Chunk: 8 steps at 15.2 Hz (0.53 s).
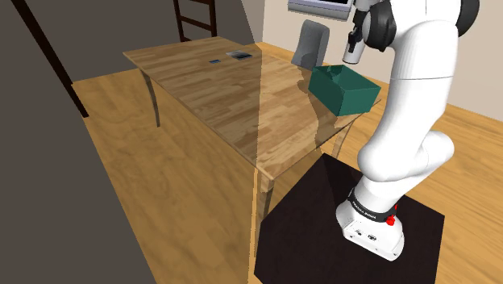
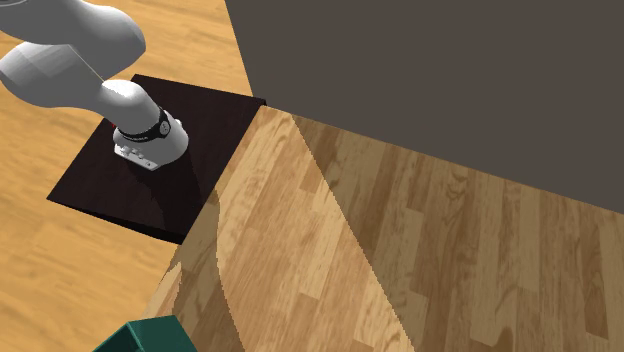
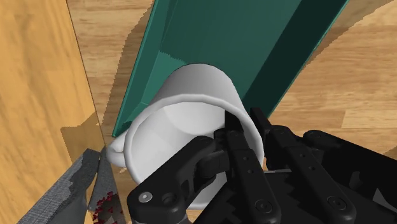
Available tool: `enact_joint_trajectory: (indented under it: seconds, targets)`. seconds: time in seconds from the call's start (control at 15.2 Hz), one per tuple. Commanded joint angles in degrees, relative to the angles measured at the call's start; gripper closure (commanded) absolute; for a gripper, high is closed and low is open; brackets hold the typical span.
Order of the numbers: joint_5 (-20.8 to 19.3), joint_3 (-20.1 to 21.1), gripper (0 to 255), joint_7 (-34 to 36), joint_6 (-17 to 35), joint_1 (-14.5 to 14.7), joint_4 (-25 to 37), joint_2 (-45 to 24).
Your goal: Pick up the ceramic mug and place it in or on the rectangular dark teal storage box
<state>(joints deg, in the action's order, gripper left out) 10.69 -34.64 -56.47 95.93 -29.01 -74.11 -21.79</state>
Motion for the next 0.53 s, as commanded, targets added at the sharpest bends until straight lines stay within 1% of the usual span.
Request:
enact_joint_trajectory:
  seconds: [0.0,0.46]
  targets:
    - [-0.2,0.0,255,0.0,1.6,0.4,-2.0,0.4]
    - [-0.5,0.1,255,0.0,7.3,1.4,-8.3,1.1]
